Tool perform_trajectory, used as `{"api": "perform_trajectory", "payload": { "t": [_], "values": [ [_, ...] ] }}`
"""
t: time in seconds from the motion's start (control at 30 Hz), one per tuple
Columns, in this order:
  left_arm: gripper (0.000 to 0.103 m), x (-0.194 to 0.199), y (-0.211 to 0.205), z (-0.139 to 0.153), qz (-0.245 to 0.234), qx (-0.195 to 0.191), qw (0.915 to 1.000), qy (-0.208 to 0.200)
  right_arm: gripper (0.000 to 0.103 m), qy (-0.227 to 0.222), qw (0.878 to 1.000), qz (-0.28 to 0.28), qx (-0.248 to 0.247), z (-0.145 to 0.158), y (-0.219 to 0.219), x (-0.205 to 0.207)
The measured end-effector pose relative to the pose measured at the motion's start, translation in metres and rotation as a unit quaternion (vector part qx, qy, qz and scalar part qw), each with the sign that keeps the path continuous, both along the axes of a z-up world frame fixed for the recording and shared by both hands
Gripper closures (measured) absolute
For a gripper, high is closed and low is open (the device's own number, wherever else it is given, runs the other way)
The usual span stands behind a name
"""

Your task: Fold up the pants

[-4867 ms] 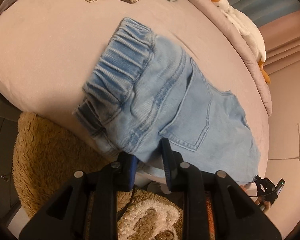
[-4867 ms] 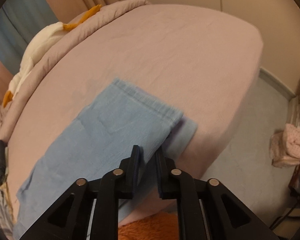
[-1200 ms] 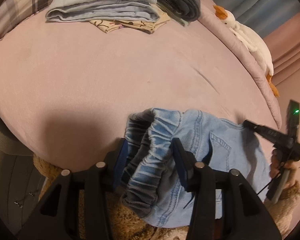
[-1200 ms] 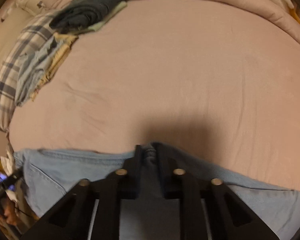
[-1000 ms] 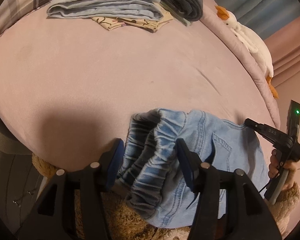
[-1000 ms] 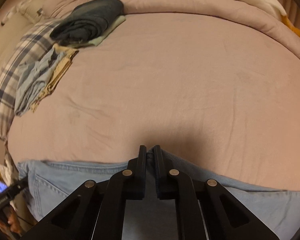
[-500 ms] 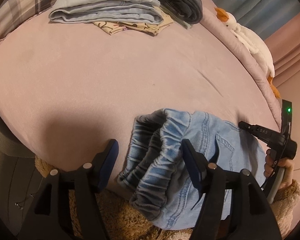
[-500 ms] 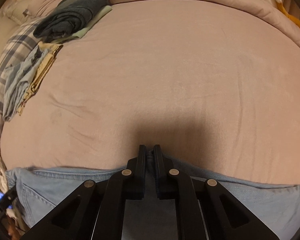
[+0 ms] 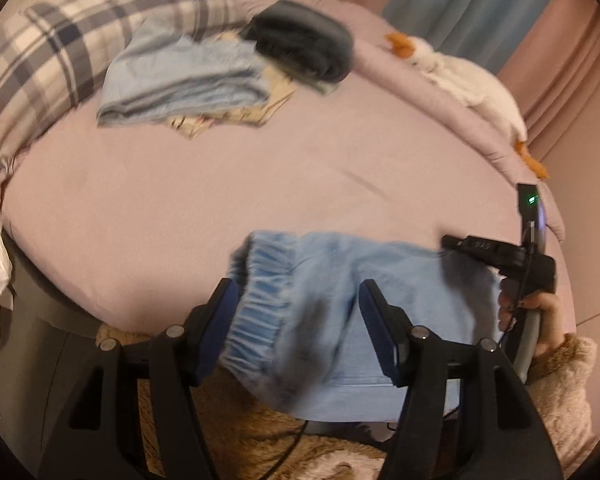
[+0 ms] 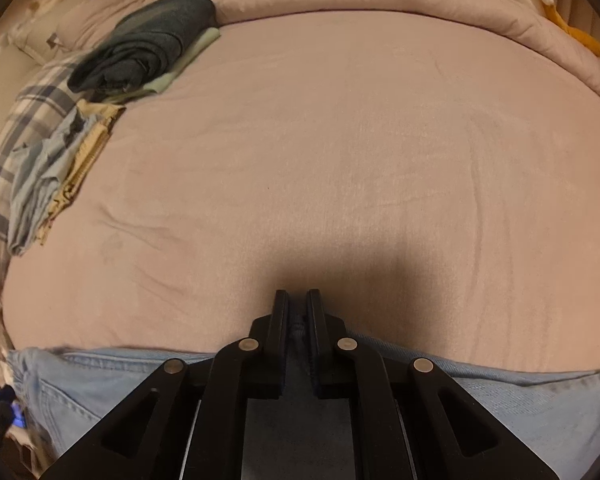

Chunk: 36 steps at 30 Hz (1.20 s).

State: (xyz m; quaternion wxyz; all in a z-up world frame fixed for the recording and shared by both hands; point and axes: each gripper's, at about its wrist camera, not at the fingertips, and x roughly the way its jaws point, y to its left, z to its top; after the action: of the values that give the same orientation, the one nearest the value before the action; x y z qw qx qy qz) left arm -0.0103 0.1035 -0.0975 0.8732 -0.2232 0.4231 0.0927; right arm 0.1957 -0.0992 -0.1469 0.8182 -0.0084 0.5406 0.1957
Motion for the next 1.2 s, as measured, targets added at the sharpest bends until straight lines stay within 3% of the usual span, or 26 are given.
{"api": "perform_trajectory", "payload": {
  "t": [0.07, 0.13, 0.2, 0.37, 0.43, 0.53, 0.7, 0.83, 1.03, 1.1, 1.2],
  "values": [
    [0.037, 0.001, -0.007, 0.012, -0.008, 0.005, 0.9999, -0.014, 0.093, 0.007, 1.000, -0.006, 0.012, 0.005, -0.009, -0.001],
    [0.035, 0.004, -0.017, 0.021, -0.020, 0.006, 0.9995, -0.025, 0.067, 0.013, 0.999, -0.021, 0.035, 0.013, -0.022, -0.003],
    [0.031, 0.010, -0.026, 0.027, -0.037, 0.004, 0.9987, -0.034, 0.048, 0.001, 0.998, -0.042, 0.044, 0.026, -0.039, -0.009],
    [0.030, 0.035, -0.049, 0.026, -0.073, -0.002, 0.9967, -0.035, 0.042, -0.045, 0.994, -0.089, 0.048, 0.059, -0.101, -0.026],
    [0.030, 0.046, -0.061, 0.021, -0.087, -0.007, 0.9959, -0.024, 0.033, -0.048, 0.990, -0.120, 0.051, 0.061, -0.126, -0.028],
    [0.032, 0.068, -0.078, 0.008, -0.118, -0.028, 0.9926, -0.001, 0.033, -0.038, 0.981, -0.185, 0.050, 0.054, -0.183, -0.040],
    [0.044, 0.112, -0.102, -0.005, -0.151, -0.042, 0.9876, 0.016, 0.033, -0.010, 0.959, -0.285, 0.012, 0.035, -0.254, -0.048],
    [0.050, 0.141, -0.119, -0.016, -0.177, -0.043, 0.9827, 0.036, 0.033, -0.004, 0.942, -0.334, 0.024, 0.027, -0.297, -0.059],
    [0.069, 0.179, -0.143, -0.040, -0.196, -0.054, 0.9770, 0.064, 0.033, -0.001, 0.922, -0.386, 0.025, 0.017, -0.334, -0.071],
    [0.071, 0.186, -0.148, -0.049, -0.186, -0.065, 0.9777, 0.072, 0.033, -0.006, 0.919, -0.394, 0.022, 0.019, -0.336, -0.074],
    [0.072, 0.197, -0.160, -0.063, -0.187, -0.047, 0.9768, 0.093, 0.033, -0.016, 0.913, -0.407, 0.026, 0.019, -0.344, -0.080]
  ]
}}
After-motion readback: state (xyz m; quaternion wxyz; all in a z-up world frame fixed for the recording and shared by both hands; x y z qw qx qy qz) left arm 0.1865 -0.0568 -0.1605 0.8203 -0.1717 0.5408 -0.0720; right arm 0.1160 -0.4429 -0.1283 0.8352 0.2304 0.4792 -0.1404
